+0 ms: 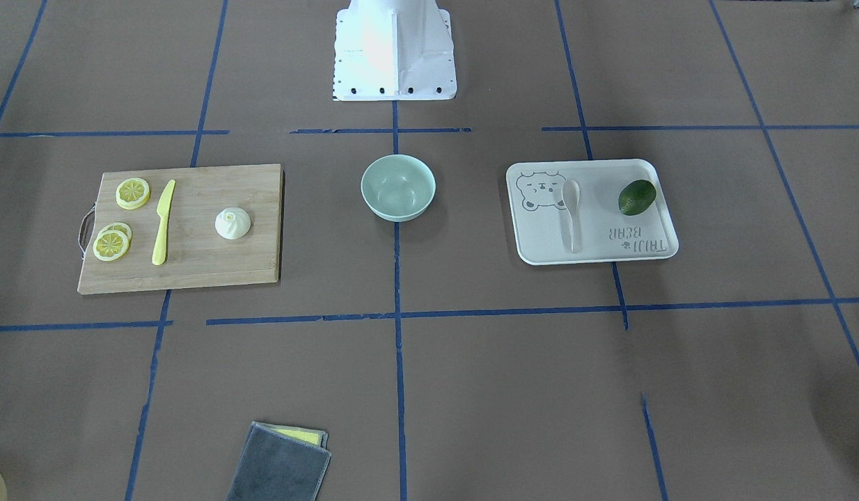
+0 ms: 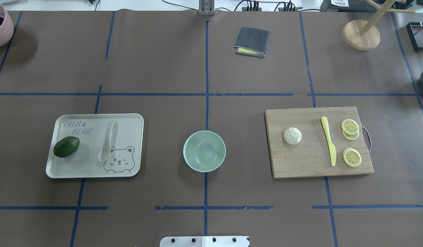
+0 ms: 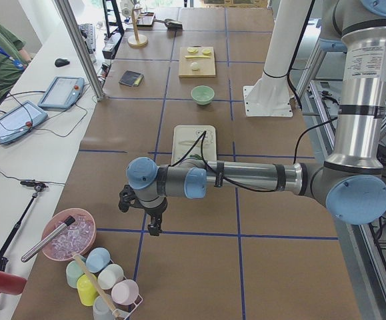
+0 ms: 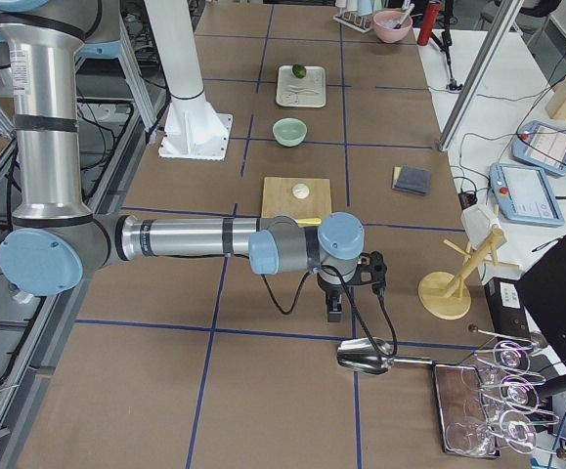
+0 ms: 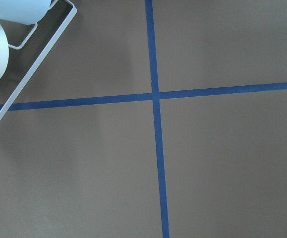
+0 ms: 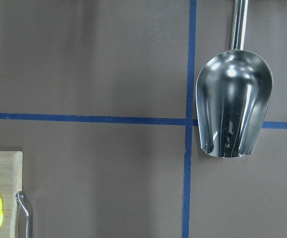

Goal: Put spoon and bun in bowl

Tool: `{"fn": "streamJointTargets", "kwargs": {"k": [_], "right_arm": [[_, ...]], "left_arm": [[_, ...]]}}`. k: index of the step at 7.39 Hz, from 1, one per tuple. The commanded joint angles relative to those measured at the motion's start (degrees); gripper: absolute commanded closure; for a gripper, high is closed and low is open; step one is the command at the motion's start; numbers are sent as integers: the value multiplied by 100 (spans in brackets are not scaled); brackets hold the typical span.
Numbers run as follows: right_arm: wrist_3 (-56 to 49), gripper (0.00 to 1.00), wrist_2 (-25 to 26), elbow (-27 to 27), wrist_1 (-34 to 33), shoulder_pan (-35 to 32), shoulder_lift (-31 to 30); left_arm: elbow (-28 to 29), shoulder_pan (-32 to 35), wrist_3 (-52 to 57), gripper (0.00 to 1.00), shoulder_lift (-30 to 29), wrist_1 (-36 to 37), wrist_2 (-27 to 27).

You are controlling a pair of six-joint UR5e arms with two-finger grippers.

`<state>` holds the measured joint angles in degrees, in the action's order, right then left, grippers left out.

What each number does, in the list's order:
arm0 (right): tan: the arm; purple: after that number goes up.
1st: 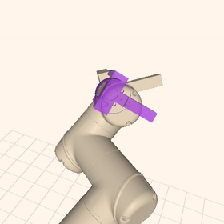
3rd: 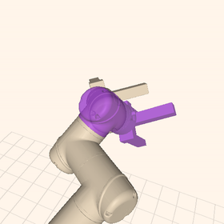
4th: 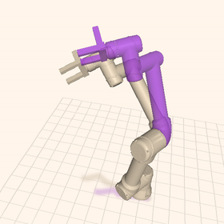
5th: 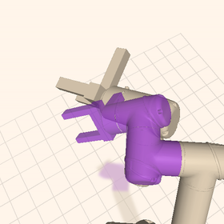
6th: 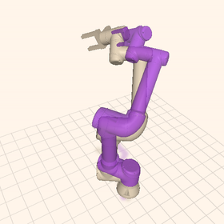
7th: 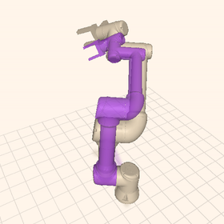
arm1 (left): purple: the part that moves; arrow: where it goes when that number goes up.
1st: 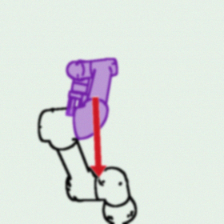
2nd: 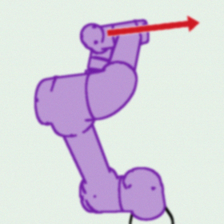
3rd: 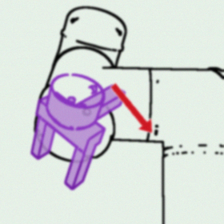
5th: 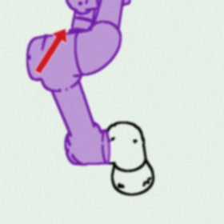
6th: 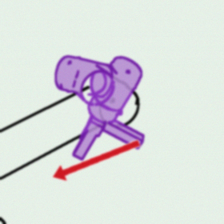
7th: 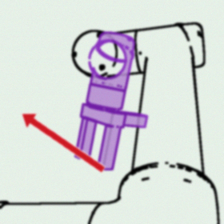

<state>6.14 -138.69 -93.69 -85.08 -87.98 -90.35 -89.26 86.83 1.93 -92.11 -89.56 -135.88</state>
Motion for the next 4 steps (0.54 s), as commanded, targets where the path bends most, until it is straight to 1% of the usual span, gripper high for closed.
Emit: {"fn": "streamJointTargets", "kwargs": {"k": [1, 3, 4], "right_arm": [[10, 0, 17, 0, 0, 0, 0], [54, 0, 8, 0, 18, 0, 9], [62, 0, 0, -9, 18, 0, 26]], "left_arm": [[-4, 0, 0, 0, 0, 0, 0], [-135, 0, 0, 0, -61, 0, 0], [-475, -17, -35, 0, -79, -104, -9]]}}
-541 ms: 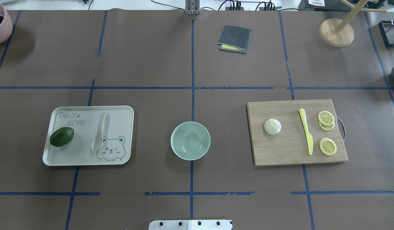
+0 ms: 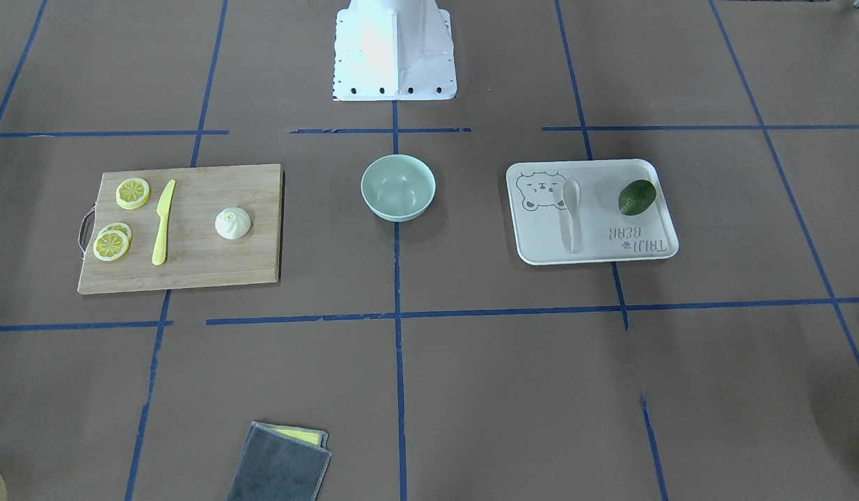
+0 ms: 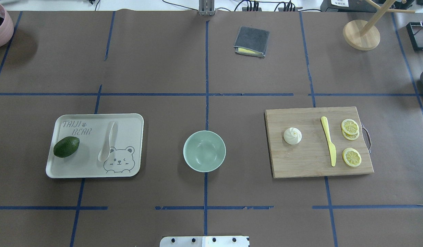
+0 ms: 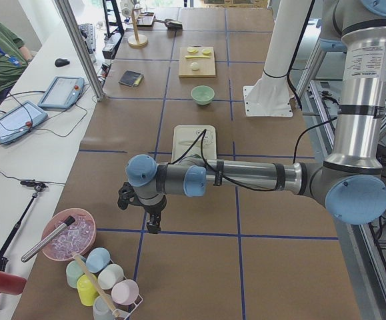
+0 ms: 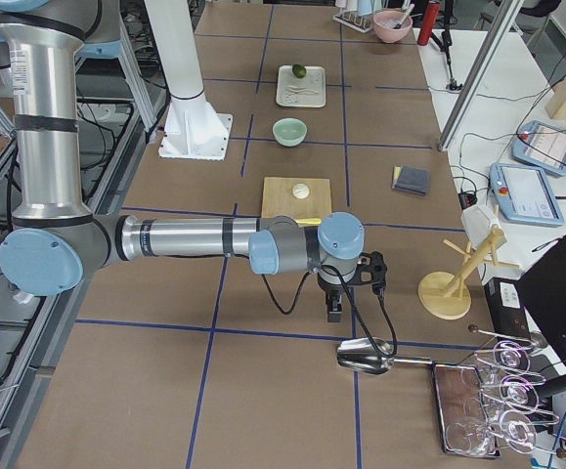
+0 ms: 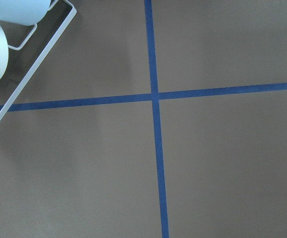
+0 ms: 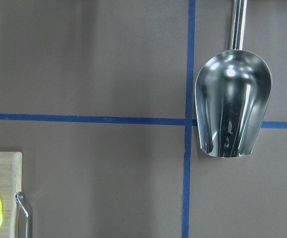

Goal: Put spoon and bun in bowl

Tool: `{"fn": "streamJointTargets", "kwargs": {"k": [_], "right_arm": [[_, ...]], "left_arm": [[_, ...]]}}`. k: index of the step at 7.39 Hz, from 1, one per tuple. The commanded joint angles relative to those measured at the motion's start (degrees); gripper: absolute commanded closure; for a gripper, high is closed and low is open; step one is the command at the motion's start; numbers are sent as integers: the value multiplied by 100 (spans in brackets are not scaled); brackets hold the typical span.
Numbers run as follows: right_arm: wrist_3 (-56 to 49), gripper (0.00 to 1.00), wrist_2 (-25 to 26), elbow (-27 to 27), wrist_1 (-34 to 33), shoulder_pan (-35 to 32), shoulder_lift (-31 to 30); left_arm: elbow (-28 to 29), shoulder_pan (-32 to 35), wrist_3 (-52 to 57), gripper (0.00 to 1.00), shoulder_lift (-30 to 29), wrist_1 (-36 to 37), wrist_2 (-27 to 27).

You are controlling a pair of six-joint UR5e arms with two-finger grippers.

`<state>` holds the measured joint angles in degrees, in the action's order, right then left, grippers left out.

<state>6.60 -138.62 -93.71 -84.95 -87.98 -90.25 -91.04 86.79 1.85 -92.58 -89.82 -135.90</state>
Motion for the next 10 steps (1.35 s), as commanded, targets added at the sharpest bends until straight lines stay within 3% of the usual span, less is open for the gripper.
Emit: {"fn": "streamJointTargets", "kwargs": {"k": [1, 5, 7, 8, 10], "right_arm": [[17, 0, -16, -59, 13, 0, 34], [17, 0, -25, -77, -13, 9, 51], [25, 0, -61, -251, -39, 9, 252], [25, 0, -121, -279, -13, 9, 228], [156, 0, -226, -419, -13, 35, 210]], "left_arm": [[-684, -83, -367, 0, -50, -184, 37], [-2082, -1240, -2341, 0, -146, -193, 63], [-2208, -1856, -3457, 0, -260, -707, 63], [-2199, -2207, -4229, 0, -261, -1286, 325], [-2191, -2972, -5330, 0, -261, -1764, 861]]}}
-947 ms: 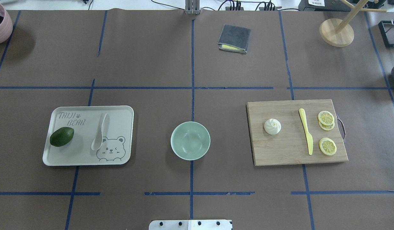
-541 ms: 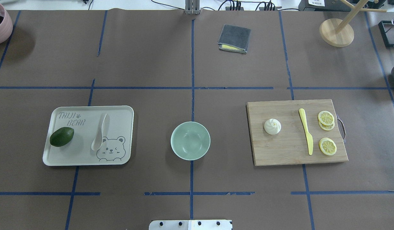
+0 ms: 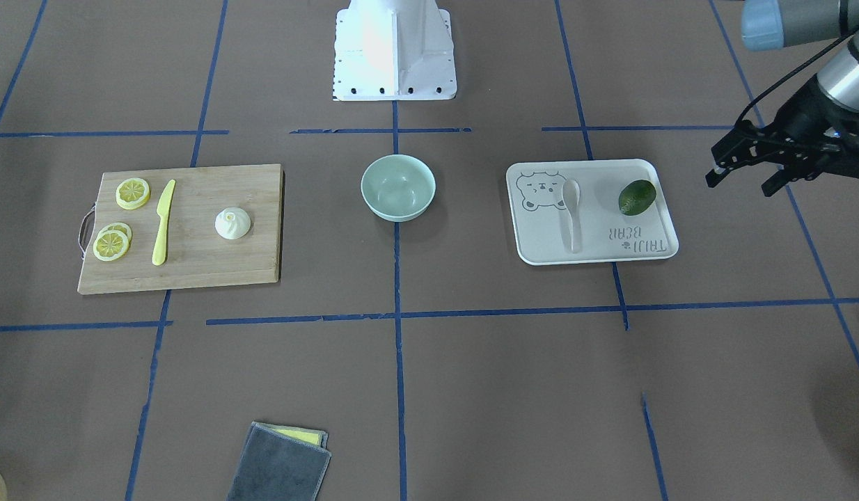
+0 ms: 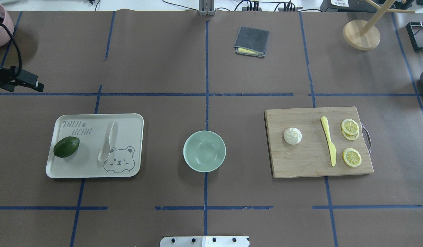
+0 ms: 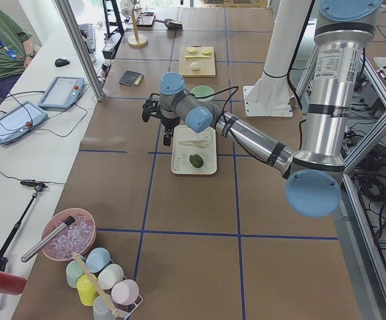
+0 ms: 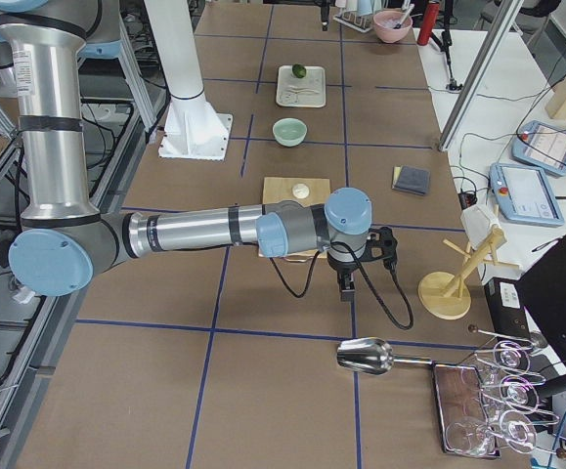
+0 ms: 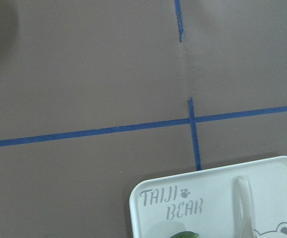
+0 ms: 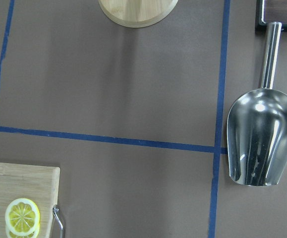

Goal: Put spoon and bun in bowl

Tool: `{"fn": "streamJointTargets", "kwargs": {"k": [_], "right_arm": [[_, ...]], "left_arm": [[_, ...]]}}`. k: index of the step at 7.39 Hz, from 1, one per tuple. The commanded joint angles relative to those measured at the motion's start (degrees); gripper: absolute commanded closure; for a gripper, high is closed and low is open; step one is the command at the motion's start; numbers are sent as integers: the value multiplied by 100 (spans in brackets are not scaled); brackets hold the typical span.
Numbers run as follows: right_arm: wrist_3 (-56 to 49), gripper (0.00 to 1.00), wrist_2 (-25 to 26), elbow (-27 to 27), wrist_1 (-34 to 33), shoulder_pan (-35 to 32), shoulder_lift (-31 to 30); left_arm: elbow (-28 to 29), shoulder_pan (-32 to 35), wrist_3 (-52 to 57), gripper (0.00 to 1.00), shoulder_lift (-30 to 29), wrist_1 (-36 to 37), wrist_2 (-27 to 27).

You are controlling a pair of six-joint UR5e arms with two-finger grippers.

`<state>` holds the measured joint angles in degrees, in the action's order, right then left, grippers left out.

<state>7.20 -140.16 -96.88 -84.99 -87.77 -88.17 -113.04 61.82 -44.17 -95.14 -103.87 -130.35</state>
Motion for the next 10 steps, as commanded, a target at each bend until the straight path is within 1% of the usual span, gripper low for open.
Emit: {"fn": "streamJointTargets", "kwargs": {"k": [1, 3, 4, 5, 6, 7, 8, 9, 10], "right_arm": [[567, 0, -107, -208, 9, 136, 37], [1516, 0, -29, -664, 18, 601, 46], [1791, 0, -20, -875, 18, 690, 46], [1898, 0, -28, -947, 18, 787, 46], [2221, 0, -11, -1043, 27, 979, 63], [2450, 0, -11, -1148, 27, 1094, 107], [2662, 0, 33, -1236, 27, 1226, 133], [2899, 0, 68, -1281, 27, 1358, 195], [3066, 0, 86, -1281, 27, 1437, 291]], "left_arm": [[19, -861, -1229, 0, -13, -545, 700], [97, -1617, -1969, 0, -223, -547, 1403], [237, -1908, -2138, 0, -372, -538, 1755], [447, -2059, -2252, 0, -521, -538, 1872], [641, -2269, -2462, 1, -679, -538, 2100], [817, -2410, -2543, 2, -707, -581, 2224], [836, -2455, -2544, 4, -707, -582, 2251], [854, -2490, -2544, 6, -699, -582, 2399], [967, -2517, -2544, 7, -707, -582, 2401]]}}
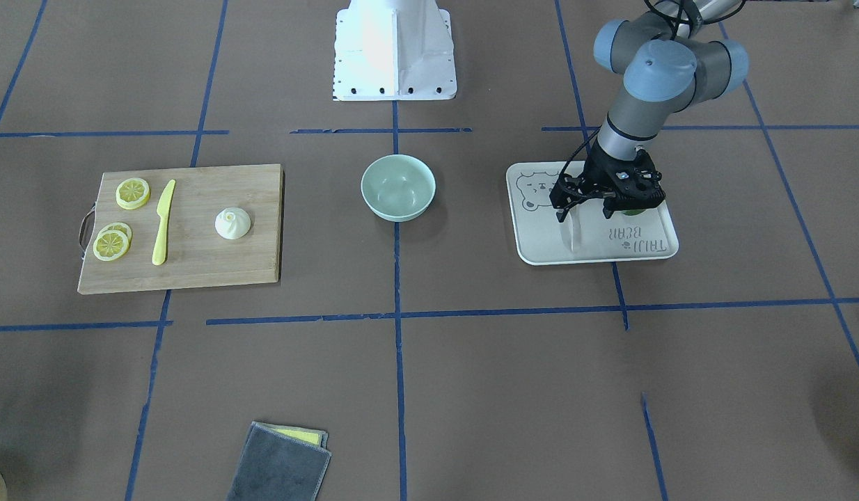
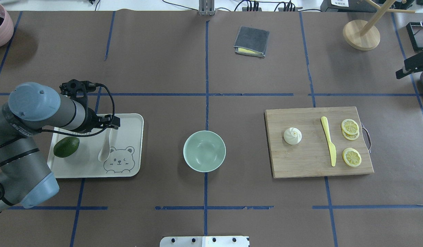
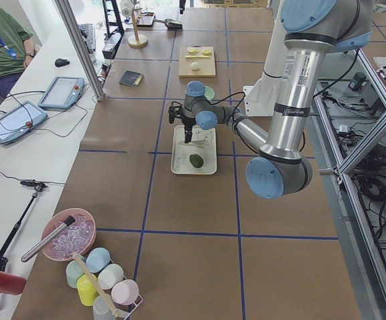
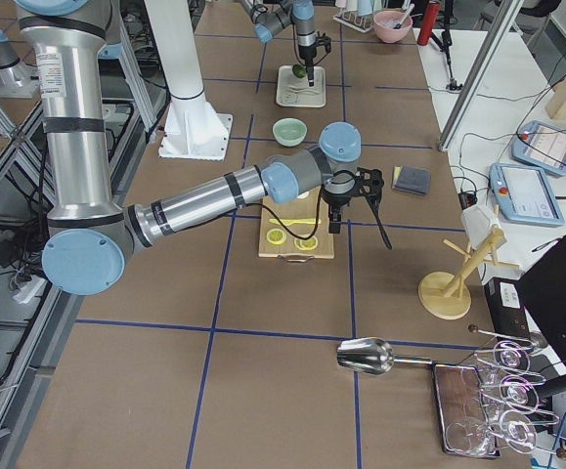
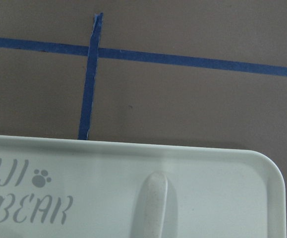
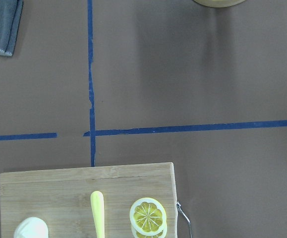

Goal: Put spoon and bun in bowl

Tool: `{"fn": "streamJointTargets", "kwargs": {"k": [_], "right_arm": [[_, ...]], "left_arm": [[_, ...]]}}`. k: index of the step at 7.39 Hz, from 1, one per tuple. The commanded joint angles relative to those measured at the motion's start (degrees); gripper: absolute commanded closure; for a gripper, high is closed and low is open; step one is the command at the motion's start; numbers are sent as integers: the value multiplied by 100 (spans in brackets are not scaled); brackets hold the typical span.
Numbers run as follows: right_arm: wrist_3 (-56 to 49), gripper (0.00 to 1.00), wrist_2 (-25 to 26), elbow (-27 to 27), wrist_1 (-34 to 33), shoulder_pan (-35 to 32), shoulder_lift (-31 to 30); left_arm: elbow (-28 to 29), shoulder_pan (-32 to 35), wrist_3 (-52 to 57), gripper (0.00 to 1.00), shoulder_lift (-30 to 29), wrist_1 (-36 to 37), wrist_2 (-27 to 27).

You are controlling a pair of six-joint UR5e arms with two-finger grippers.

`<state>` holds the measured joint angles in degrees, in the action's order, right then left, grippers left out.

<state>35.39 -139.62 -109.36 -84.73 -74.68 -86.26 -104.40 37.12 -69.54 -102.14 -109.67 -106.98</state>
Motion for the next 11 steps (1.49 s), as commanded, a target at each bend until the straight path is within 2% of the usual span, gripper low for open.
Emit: {"fn": "streamJointTargets", "kwargs": {"k": [1, 6, 9, 11], "right_arm": [[371, 0, 101, -128, 0, 207, 109], [705, 0, 163, -269, 0, 471, 179], [715, 0, 172, -278, 0, 524, 188], [715, 0, 172, -278, 0, 542, 188]], "left_arm": [[165, -91, 11, 9, -8, -2, 63], [306, -197, 2, 25, -113, -2, 55], [324, -197, 11, 38, -131, -2, 63], [394, -197, 28, 41, -140, -2, 63]]}}
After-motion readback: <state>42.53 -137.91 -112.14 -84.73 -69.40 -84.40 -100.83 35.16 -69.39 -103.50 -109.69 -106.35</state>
